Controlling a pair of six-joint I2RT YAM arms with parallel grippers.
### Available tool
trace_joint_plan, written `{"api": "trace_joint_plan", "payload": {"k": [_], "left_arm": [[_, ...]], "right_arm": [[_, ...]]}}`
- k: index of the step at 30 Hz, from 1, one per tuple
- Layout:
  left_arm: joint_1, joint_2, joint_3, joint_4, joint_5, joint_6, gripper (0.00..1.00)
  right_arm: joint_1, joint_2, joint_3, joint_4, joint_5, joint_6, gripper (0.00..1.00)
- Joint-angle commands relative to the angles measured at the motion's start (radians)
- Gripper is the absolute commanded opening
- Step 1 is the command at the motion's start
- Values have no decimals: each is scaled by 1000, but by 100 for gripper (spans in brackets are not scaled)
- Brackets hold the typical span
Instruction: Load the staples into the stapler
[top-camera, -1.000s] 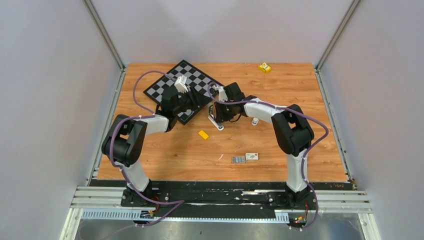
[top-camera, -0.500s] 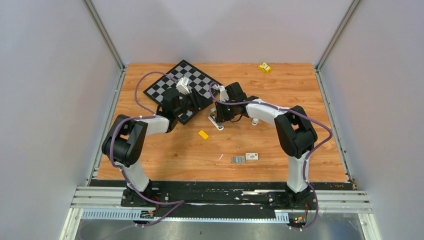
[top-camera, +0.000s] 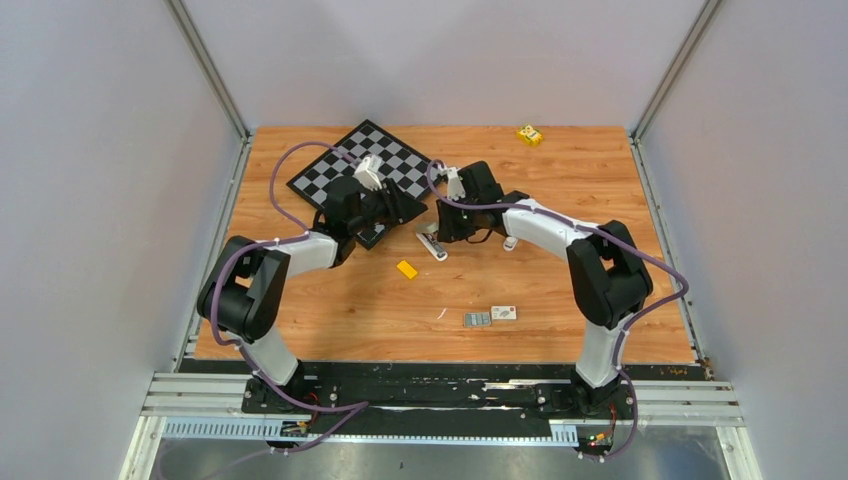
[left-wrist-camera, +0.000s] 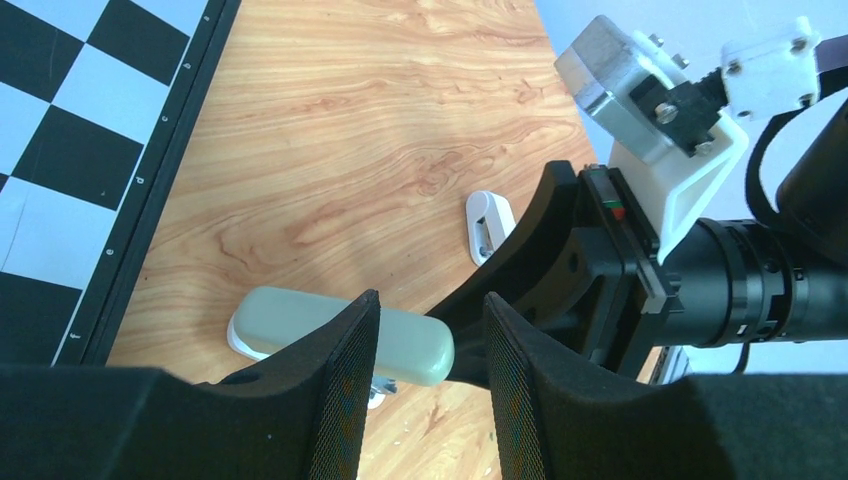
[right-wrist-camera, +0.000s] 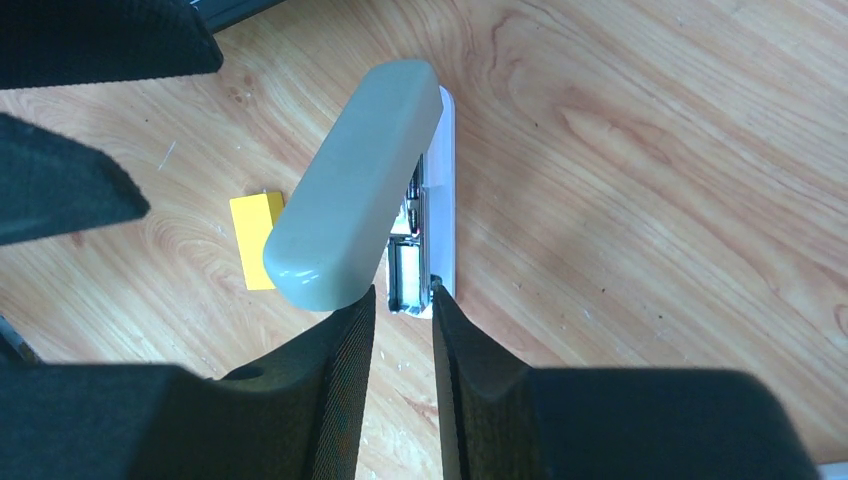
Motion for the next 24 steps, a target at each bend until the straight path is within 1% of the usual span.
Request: {"api": "trace_joint_plan", "payload": {"k": [1,3,7,10,13,15,20,24], "left_arm": [[-6,-36,-20,-43,-26,40,45],[-6,-38,-11,-84,-45,54,45],[-6,-28,-6,-116,-64,74,45],[-11,-9,20,-167,-70,85,45],[-17,8,30,-167,-64,84,45],[-24,18,40,-168,-67,84,45],[-40,56,70,-179,-72,89,45],[-50,81,85,-190,-81,96,45]], "right_arm": [[-16,-50,-22,-33,11,27,31],[-17,-59,-23,-39,7,43,31],[-16,-88,-33,-43,0,83,31],[-18,-107,-42,-37,0,100,34],[-20,-119,-38,-31,-8,114,38],[-19,-121,-28,-27,-16,125,39],[-22,-95,12,-24,-34,139,40],[-21,-51,36,-55,-26,131,38]]}}
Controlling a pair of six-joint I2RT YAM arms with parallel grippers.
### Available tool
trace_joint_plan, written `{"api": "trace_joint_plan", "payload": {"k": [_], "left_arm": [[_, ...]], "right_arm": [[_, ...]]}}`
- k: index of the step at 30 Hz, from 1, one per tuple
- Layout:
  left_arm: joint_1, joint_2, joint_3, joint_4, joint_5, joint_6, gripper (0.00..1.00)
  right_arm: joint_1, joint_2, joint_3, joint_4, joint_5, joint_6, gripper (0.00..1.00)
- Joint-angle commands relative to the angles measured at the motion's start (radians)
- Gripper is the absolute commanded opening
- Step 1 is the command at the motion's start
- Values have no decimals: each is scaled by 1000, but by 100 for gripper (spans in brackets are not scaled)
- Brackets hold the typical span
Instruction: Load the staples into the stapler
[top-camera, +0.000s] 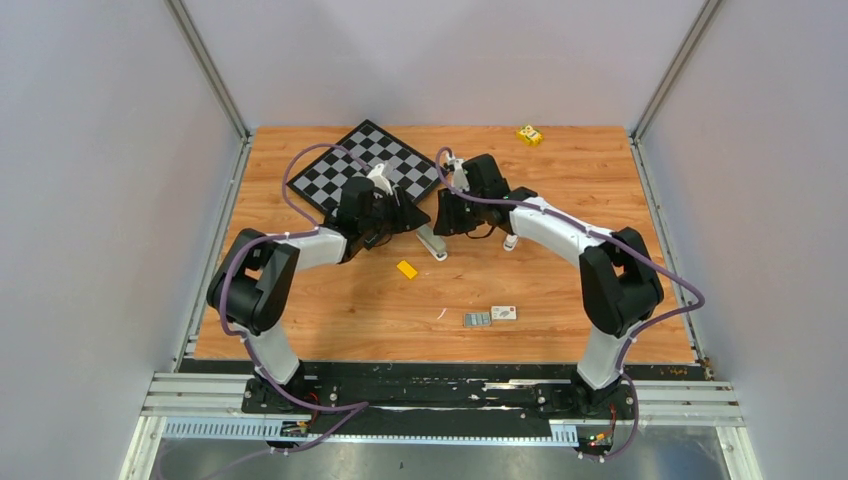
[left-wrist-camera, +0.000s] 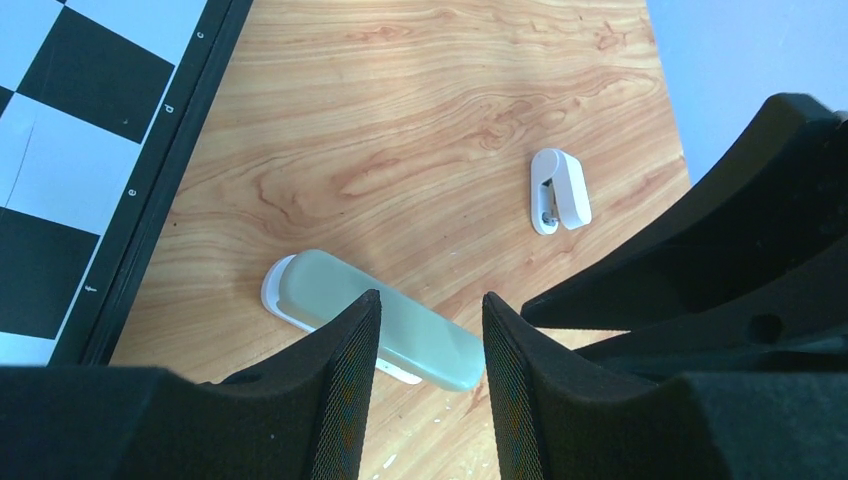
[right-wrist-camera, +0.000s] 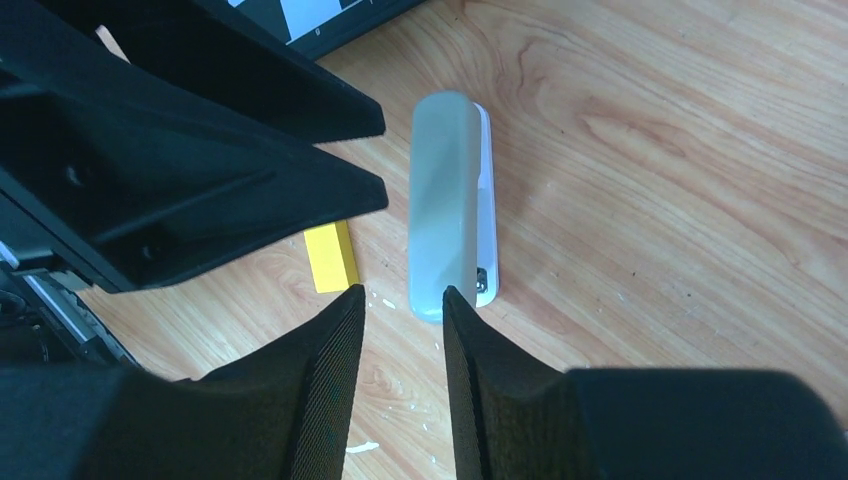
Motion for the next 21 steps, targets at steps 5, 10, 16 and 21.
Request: {"api": "trace_joint_plan", "payload": {"k": [5,10,16,21], "left_arm": [[-25,69,39,-25,-27,36,44],[-41,103,48,-28,-27,33,42],[-52,120,55,-72,-55,56,40],[-56,128,45,-95,-70,69,39]], "right_arm": [[-17,91,40,-49,-7,-10,31],[-17,122,28,-56,0,-17,27],[-17,139,5,-65,9,-26,25],[-16,142,-41,-66,18,-27,24]]}}
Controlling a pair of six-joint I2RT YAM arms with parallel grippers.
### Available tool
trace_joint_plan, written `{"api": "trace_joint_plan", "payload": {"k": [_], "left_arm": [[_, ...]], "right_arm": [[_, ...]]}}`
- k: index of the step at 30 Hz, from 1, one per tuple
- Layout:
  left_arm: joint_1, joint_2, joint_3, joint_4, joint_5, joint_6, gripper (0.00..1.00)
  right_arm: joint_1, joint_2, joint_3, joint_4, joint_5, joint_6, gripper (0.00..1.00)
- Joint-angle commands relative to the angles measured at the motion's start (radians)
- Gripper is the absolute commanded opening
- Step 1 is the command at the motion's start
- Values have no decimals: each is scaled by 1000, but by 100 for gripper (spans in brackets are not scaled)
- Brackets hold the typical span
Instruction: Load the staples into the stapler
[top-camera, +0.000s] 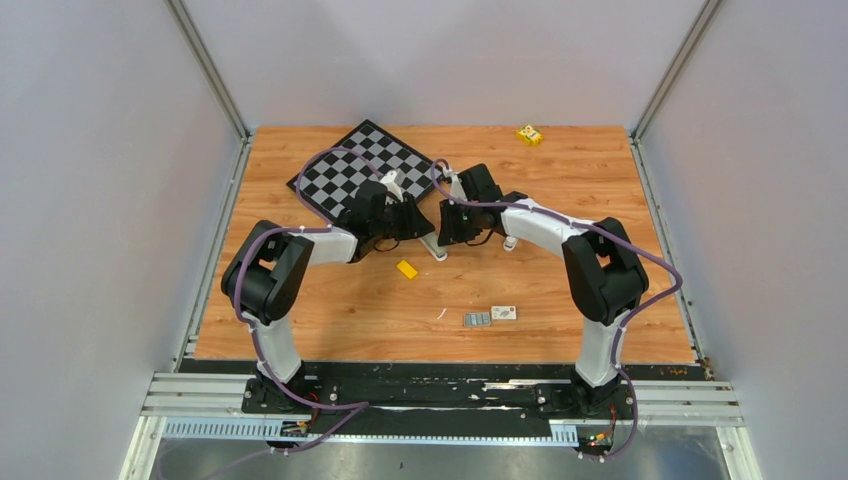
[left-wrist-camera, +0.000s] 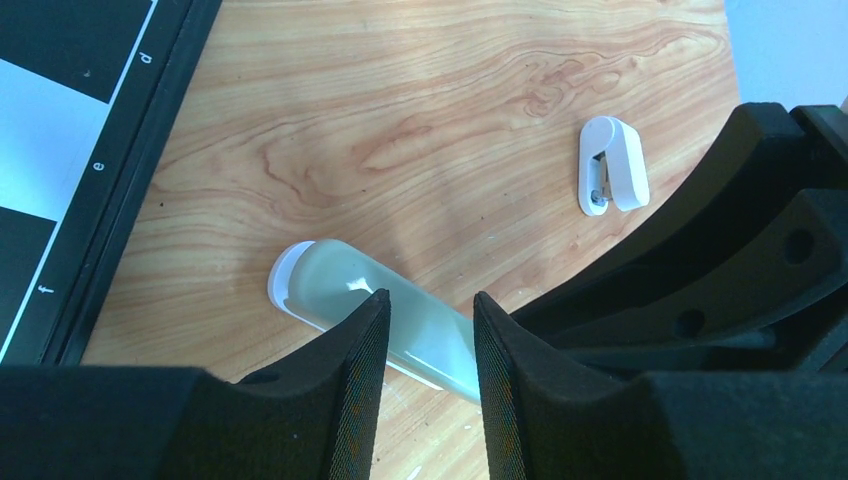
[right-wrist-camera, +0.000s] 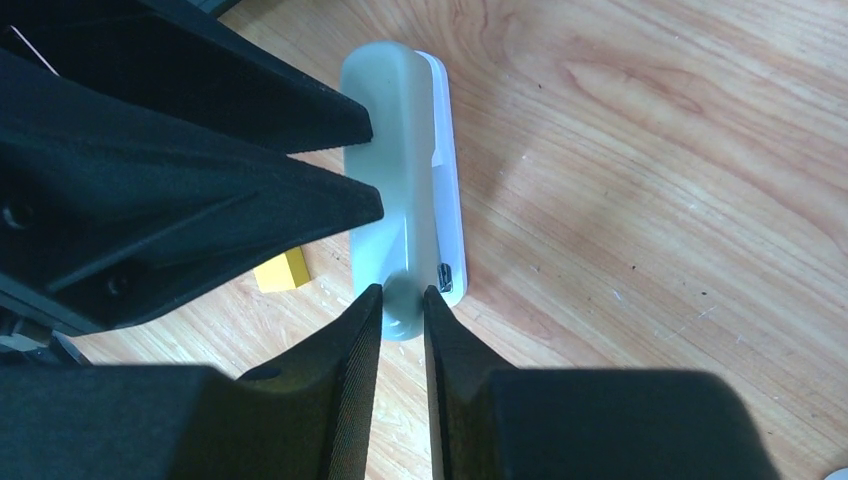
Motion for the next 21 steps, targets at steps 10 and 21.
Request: {"api": "trace_joint_plan", "payload": {"k": [10,21], "left_arm": [[-15,33,-28,-62,-53,41,39],[-31,46,-32,-126,-113,83,39]], "right_arm": [[-10,43,-109,-47,47,-19,24],[-4,43,-214,-12,74,-9,23]]}}
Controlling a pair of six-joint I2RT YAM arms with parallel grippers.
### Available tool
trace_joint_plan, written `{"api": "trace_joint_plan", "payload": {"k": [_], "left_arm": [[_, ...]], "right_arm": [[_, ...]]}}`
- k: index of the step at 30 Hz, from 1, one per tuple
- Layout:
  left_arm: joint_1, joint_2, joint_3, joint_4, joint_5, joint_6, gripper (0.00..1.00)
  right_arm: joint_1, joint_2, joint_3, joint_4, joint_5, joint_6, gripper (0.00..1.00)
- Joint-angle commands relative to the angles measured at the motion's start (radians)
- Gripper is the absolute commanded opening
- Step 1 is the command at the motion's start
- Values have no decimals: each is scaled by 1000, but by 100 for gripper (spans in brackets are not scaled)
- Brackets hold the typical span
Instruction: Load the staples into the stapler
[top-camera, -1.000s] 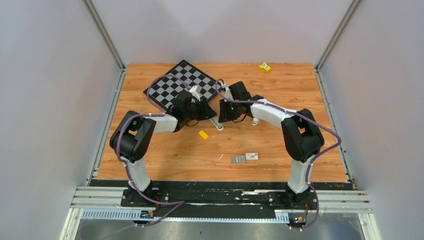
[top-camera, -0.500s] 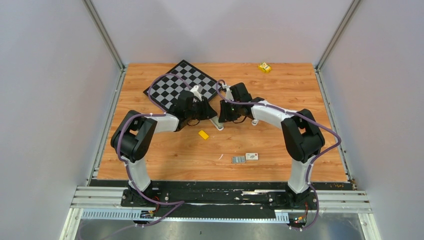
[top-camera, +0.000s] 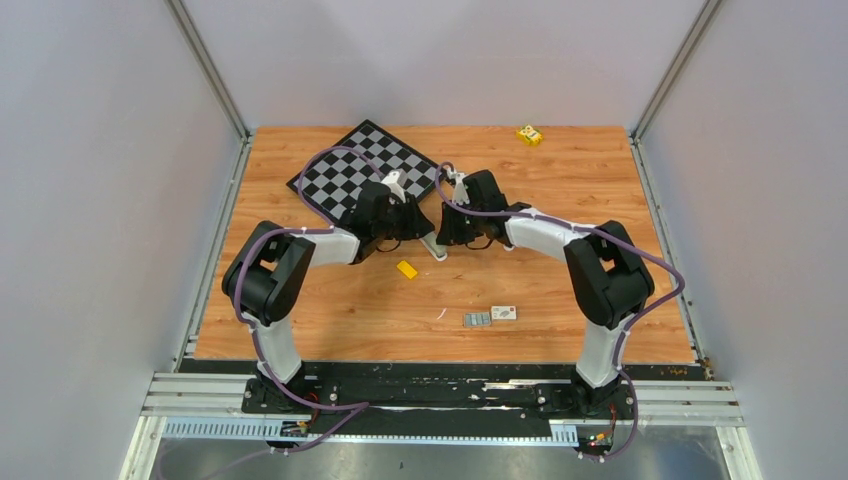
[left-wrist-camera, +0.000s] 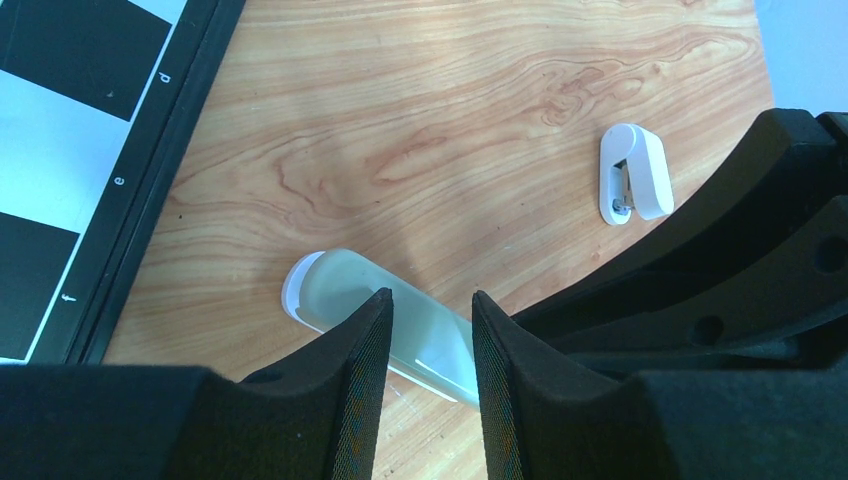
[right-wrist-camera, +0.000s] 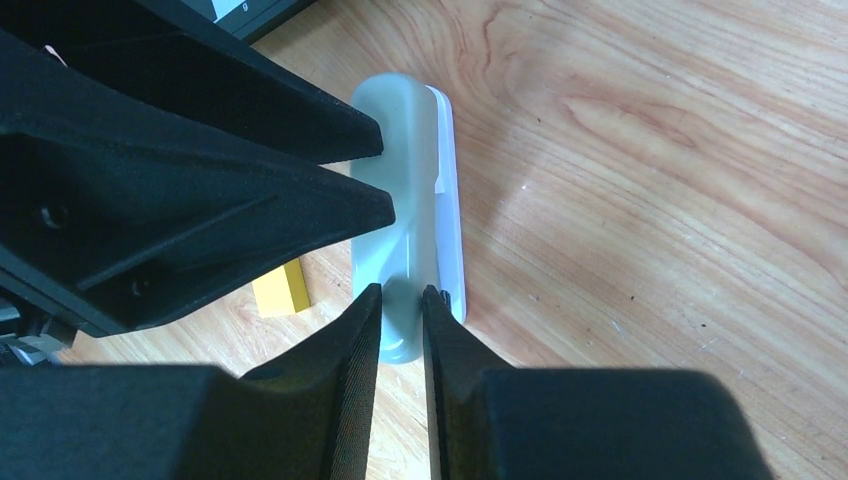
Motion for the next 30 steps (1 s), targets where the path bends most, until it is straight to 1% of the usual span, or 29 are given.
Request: {"api": "trace_joint_plan", "payload": {"k": [1,5,8,11,14,20,25,30], "left_arm": [[-12,45,-33,-127,-49,44,39],[-12,30,-28,-165,-57,53,39],[-13,5,-26,-193,-51,58,40],[-16,-8,-14,-213,-44,64,42],[-22,-7,-8,-221,-42,66,43],[-29,13,-4,-248,-50,78,46],[-29,24,10,-266,-53,81,46],[-29,11,26,-282,-57,90,46]], "right_arm": [[-4,71,-101,-189,77,-24,23],[-4,47,-128,-184,74,-15,23],[-4,-1,-126,-185,44,-12,28],[-5,-18,-104,-203,6,-15,29],[-4,-7,-96,-204,-14,-11,29],[-5,42,-112,-209,-8,14,26],[-4,72,-134,-173,3,46,25],[-7,25,-131,-144,13,28,25]]}}
